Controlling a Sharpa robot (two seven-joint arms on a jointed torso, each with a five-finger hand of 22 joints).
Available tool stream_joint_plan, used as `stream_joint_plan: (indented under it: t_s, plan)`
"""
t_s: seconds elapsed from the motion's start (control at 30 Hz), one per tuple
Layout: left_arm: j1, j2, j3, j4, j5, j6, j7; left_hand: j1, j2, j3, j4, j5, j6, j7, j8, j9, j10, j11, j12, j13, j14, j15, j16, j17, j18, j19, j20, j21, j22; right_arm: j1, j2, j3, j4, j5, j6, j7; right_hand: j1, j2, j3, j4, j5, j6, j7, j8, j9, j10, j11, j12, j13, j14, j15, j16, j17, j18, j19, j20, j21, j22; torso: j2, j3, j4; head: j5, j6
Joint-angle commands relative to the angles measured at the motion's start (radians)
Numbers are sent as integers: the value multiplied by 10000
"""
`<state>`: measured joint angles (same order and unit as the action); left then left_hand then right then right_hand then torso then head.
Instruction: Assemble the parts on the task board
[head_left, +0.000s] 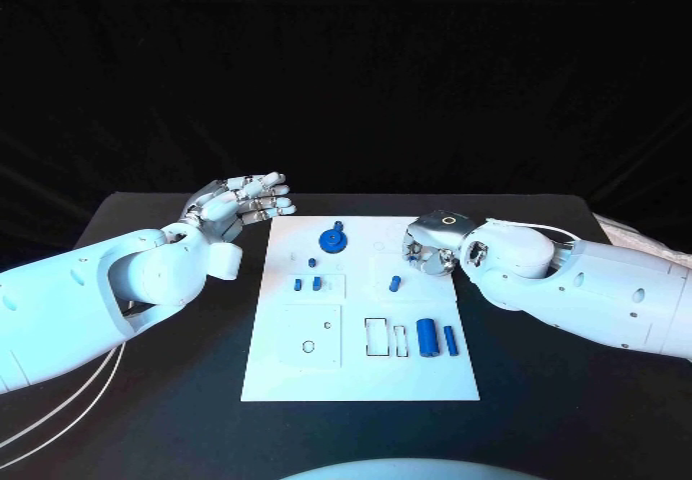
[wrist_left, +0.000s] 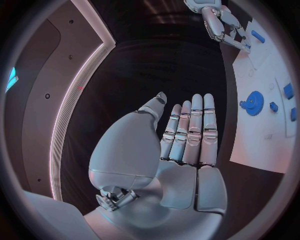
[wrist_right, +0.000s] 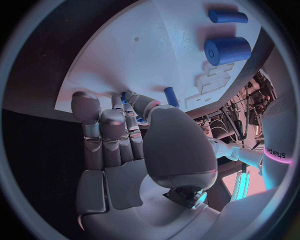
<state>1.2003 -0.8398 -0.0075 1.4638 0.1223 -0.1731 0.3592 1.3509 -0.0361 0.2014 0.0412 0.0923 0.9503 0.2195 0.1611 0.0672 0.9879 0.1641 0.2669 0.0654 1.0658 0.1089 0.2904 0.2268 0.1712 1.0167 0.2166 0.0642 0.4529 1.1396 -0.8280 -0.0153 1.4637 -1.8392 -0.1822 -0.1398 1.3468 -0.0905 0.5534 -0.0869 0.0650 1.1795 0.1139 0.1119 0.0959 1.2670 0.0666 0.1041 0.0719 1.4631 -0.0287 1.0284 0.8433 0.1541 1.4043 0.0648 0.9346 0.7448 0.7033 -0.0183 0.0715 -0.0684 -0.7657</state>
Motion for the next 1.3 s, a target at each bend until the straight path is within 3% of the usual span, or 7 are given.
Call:
stream_joint_plan:
  t_s: [0.03, 0.37, 0.57, 0.93, 1.1, 1.3]
  plan:
    - [3, 18, 6, 19, -322, 183, -10, 91, -18, -22, -41, 60, -44, 42, 43, -8, -15, -10, -19, -2, 72, 1, -49, -11, 128, 46, 6, 21, -17, -103, -12, -65, 42, -450, -281, -166, 78, 209, 124, -42, -51, 52, 0, -26, 14, 314, -216, -82, 2, 328, -43, 73, 9, -152, -98, 5, 115, 97, 2, 9, -2, 0, 1]
    - [3, 37, 6, -23, -462, 197, -39, 139, -10, -17, -73, 63, -38, 36, 55, -8, -22, -10, -24, -6, 84, 3, -95, -23, 125, 60, 3, 20, -72, -109, -232, -26, 375, -84, -1018, -60, 17, 173, 316, -88, -103, -17, 34, -100, 14, 246, -184, -201, -13, 276, -23, 147, 43, -154, -205, 26, 315, 278, 6, 8, -3, -11, 8]
    - [1, 51, 7, -55, -475, 213, -19, 163, 6, -8, -85, 64, -24, 31, 66, -6, -26, -12, -27, -7, 88, 2, -118, -30, 124, 65, 2, 20, -101, -99, -538, 132, 805, 173, -1209, -62, -4, 162, 332, -87, -105, -19, 46, -108, 16, 245, -174, -215, -12, 273, -19, 172, 62, -157, -213, 31, 363, 325, -1, 12, -6, -15, 62]
    - [-2, 68, 8, -71, -465, 207, 75, 176, 5, -29, -107, 61, -38, 46, 71, -13, -104, 13, -67, -17, 45, 34, -235, -63, 110, 22, 18, -2, -225, -26, -858, 245, 1601, 733, -1110, 48, -36, 79, 383, -118, -59, -47, 88, -147, 17, 219, -138, -266, -16, 236, -2, 166, 21, -154, -268, 48, 451, 394, -5, 13, -3, 95, 48]
    - [-7, 97, 8, -77, -426, 245, 100, 177, 5, -30, -108, 61, -39, 47, 71, -13, -108, 14, -69, -17, 43, 35, -240, -65, 110, 18, 19, -3, -233, -28, -664, 247, 1940, 1092, -1030, 189, -34, 85, 410, -122, -36, -47, 97, -153, 19, 218, -133, -275, -15, 229, -3, 183, 35, -152, -282, 51, 478, 417, -4, -12, 12, 147, 35]
    - [-12, 180, 8, -85, -304, 287, 21, 176, 7, -30, -107, 61, -38, 48, 72, -13, -108, 15, -69, -16, 44, 36, -243, -65, 109, 17, 20, -3, -238, -71, -335, 247, 2472, 1478, -1100, 454, -34, 116, 451, -119, -23, -64, 113, -171, 19, 206, -123, -294, -17, 223, -3, 221, 70, -153, -296, 54, 538, 477, 0, -3, 61, 239, 19]
